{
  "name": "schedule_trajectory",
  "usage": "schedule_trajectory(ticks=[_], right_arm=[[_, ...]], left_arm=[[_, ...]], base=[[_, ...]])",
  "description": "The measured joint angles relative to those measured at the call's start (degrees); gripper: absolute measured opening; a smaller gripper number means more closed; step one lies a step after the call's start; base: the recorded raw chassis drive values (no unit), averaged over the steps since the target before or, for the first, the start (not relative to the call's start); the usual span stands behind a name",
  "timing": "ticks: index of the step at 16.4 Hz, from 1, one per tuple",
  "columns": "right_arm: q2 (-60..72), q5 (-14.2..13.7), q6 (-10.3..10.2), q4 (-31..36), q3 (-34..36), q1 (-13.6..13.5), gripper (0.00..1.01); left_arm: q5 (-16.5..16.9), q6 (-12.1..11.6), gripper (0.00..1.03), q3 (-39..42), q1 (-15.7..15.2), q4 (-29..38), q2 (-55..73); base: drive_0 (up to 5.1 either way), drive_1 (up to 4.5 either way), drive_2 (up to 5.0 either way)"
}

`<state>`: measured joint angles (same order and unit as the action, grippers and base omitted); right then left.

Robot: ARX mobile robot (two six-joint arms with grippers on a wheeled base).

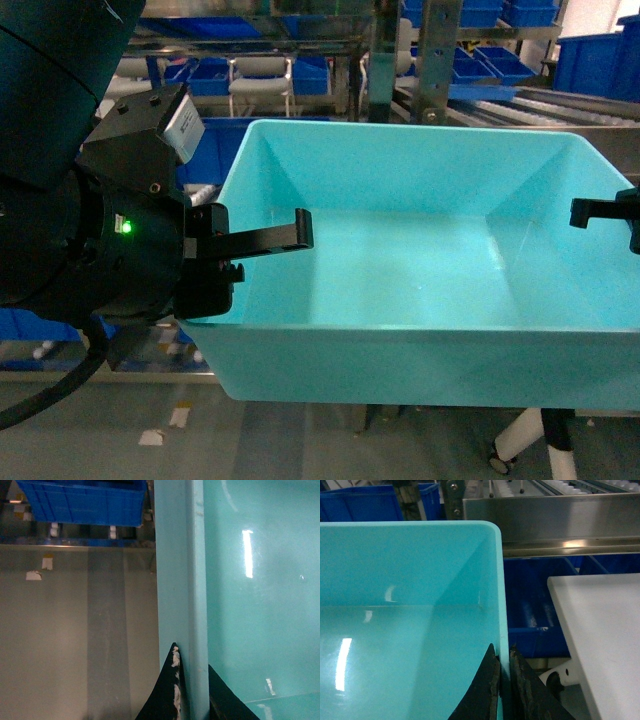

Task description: Organize blue bins on left shelf correctly

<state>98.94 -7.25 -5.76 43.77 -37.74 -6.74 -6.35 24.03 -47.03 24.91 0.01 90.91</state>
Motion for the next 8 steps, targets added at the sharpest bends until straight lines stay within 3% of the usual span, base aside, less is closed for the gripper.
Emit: schedule_trajectory(ticks=[8], right_arm=[[0.0, 0.0, 0.0, 0.1, 0.0, 0.0, 0.02]], left_arm=[[0.0, 0.0, 0.02, 0.0, 0.0, 0.1, 0.0]], base=[[-4.8, 3.67, 1.0]])
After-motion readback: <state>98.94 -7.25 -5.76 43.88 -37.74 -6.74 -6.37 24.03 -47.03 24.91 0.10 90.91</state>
